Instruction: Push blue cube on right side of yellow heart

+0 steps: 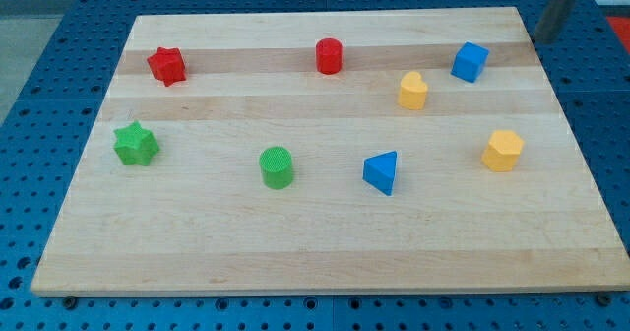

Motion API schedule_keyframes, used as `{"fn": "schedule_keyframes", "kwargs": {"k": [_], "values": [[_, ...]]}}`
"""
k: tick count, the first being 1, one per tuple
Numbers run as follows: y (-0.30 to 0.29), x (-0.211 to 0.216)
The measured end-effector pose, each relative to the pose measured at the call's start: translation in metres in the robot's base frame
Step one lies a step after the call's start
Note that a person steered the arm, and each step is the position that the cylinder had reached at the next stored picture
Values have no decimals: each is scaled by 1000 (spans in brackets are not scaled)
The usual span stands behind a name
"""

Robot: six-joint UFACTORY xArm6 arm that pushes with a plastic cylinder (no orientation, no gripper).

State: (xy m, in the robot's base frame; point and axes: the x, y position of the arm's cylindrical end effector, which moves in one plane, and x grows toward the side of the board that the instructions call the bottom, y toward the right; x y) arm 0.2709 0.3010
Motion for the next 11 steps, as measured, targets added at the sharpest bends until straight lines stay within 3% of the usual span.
{"fn": "schedule_keyframes", "kwargs": {"k": [2, 4, 5, 7, 9, 11], "values": [[-62, 33], [-161, 44], [-176, 51], [-107, 61], [-138, 111], [-114, 50]]}}
